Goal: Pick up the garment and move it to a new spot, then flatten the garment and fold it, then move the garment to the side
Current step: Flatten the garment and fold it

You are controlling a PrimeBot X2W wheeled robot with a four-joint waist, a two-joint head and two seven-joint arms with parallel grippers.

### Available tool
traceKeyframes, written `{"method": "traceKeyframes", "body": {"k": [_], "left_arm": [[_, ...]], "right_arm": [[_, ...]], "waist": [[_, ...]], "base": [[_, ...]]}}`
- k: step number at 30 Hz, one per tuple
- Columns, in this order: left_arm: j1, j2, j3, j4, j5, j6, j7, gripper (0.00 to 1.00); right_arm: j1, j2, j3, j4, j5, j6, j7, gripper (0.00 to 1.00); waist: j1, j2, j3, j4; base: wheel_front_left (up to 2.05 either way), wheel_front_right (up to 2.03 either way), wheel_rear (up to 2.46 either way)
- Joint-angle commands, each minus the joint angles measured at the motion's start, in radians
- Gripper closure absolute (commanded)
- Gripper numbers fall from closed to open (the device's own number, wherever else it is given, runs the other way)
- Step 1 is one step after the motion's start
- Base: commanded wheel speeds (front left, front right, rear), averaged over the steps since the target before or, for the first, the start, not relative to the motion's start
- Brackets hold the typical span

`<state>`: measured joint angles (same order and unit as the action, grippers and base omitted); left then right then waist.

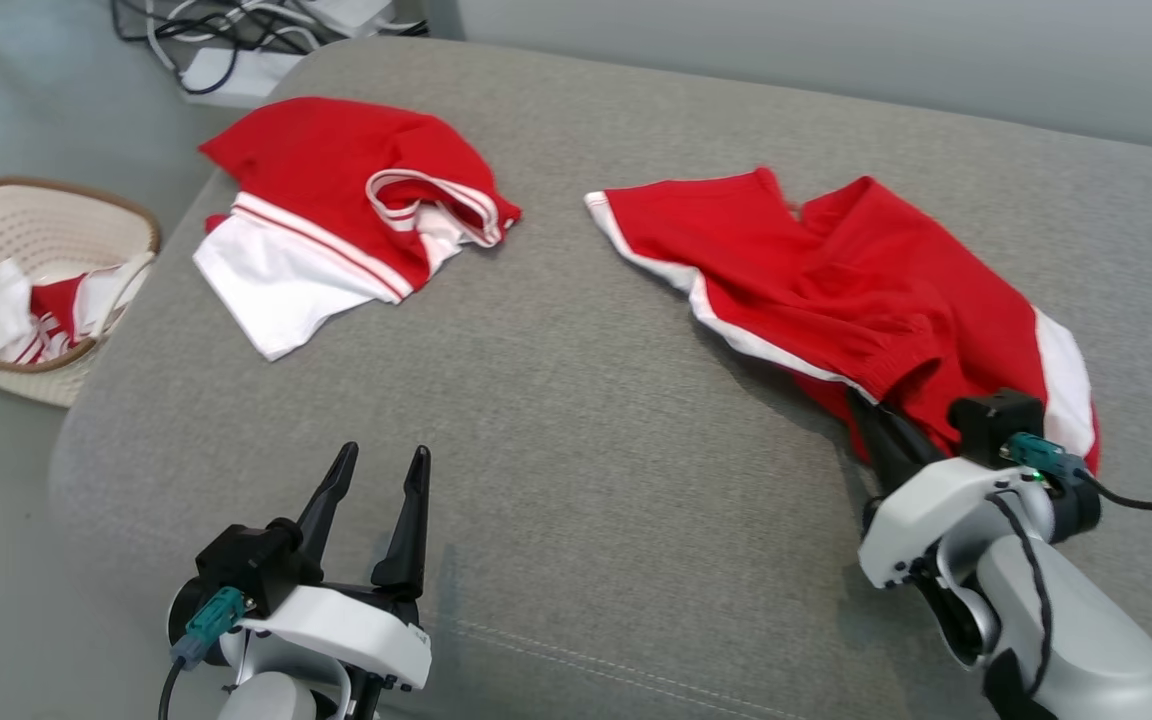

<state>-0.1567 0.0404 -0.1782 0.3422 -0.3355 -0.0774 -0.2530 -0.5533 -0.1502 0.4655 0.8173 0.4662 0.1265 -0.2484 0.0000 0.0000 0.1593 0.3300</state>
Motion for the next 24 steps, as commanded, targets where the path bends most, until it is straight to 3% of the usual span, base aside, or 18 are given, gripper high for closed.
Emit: {"method": "traceKeyframes", "body": {"k": [1, 17, 24], "left_arm": [[-0.039, 0.010, 0.026, -0.020, 0.007, -0.010, -0.009, 0.00], [-0.091, 0.010, -0.048, 0.064, 0.003, -0.048, -0.009, 0.00], [-0.170, 0.021, -0.219, 0.190, -0.052, -0.053, -0.009, 0.00]], "right_arm": [[0.033, -0.023, 0.022, -0.029, 0.024, 0.004, -0.013, 1.00], [0.097, -0.212, 0.161, -0.074, 0.244, 0.004, 0.014, 1.00], [0.087, -0.244, 0.178, -0.054, 0.277, 0.004, 0.003, 1.00]], "waist": [[0.0000, 0.0000, -0.020, -0.047], [0.0000, 0.0000, -0.061, -0.297], [0.0000, 0.0000, -0.043, -0.360]], "base": [[0.00, 0.00, 0.00], [0.00, 0.00, 0.00], [0.00, 0.00, 0.00]]}}
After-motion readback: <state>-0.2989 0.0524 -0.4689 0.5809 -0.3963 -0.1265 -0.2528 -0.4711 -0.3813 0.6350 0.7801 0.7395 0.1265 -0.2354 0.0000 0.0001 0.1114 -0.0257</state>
